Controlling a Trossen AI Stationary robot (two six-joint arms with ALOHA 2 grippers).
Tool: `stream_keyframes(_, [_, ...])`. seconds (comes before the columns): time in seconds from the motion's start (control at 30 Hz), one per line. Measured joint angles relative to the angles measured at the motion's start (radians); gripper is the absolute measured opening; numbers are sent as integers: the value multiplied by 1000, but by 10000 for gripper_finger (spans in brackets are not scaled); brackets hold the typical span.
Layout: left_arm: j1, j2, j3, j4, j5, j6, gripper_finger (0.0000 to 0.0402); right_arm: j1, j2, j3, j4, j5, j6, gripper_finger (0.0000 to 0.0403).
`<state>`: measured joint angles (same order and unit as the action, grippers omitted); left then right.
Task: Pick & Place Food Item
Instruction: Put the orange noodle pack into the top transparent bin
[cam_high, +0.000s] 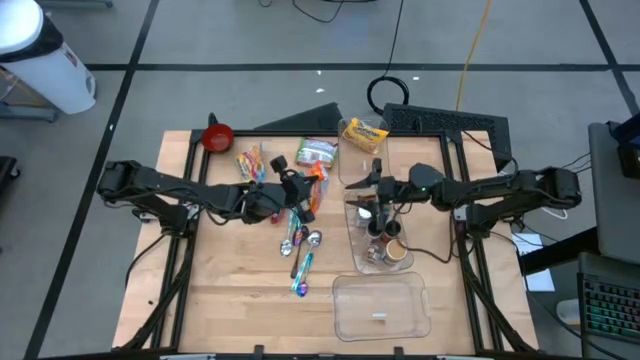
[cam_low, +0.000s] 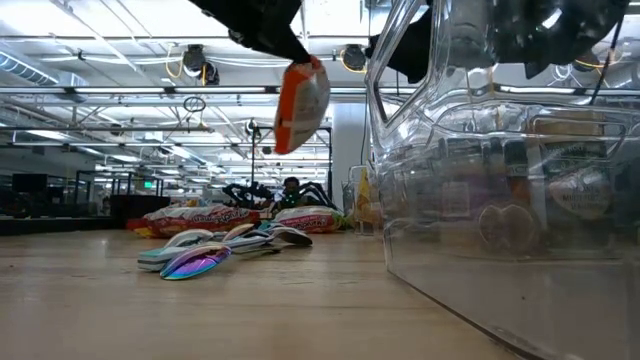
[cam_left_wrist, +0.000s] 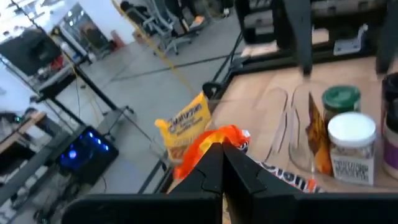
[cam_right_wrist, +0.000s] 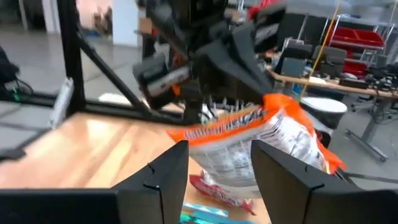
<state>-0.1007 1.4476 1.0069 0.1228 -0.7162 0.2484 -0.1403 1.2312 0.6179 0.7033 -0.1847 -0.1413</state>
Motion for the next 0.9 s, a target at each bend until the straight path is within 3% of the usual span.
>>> stream_keyframes(0.13, [-7,7,0,27,66,41,1,13,21,24,-29,-1,-48,193])
stream_keyframes(0.33, [-36,8,0,40,341,63,1,12,22,25,-35,-3,-47,228])
stream_keyframes(0.53, [-41,8,0,35,593,15,1,19,22,25,-43,-198,-55,244])
stream_keyframes(0.67, [-37,8,0,29,727,5,1,55,22,25,-67,-212,-105,239])
stream_keyframes(0.77, [-36,8,0,36,789,9,2,77,22,24,-65,-211,-117,237])
stream_keyframes(0.9, [-36,8,0,39,798,12,1,91,22,24,-65,-211,-116,236])
